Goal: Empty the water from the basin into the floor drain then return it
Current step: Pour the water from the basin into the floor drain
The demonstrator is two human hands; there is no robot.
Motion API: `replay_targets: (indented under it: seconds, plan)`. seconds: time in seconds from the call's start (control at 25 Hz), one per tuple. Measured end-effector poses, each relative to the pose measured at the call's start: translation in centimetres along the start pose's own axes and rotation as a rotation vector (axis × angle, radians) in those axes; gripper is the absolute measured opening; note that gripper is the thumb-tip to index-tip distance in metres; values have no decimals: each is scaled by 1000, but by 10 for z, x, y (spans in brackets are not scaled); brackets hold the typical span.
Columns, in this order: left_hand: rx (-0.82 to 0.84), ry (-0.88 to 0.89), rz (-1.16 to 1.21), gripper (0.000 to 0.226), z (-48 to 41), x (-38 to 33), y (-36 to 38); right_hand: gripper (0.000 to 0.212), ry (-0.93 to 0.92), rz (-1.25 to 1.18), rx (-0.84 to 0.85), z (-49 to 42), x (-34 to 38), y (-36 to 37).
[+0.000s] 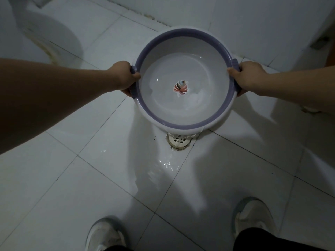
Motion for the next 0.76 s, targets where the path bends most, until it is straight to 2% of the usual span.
replay_targets:
  seconds: [0.24, 0.76]
  plan:
    - [-5, -1, -15, 27, -1, 0, -1, 39, -18, 16, -21, -1, 1, -2]
    - [-92, 75, -157, 28, 0, -6, -7, 43, -5, -40, 3, 4, 5, -2]
Point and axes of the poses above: each hand's wrist, its own z-axis away from the middle knuckle, its own y-axis out of the palm, x = y × z, the point moved 7 cm from there along -z, towards the middle knuckle, and after that the axes turned 8 degrees about -x, right-handed, at the moved point
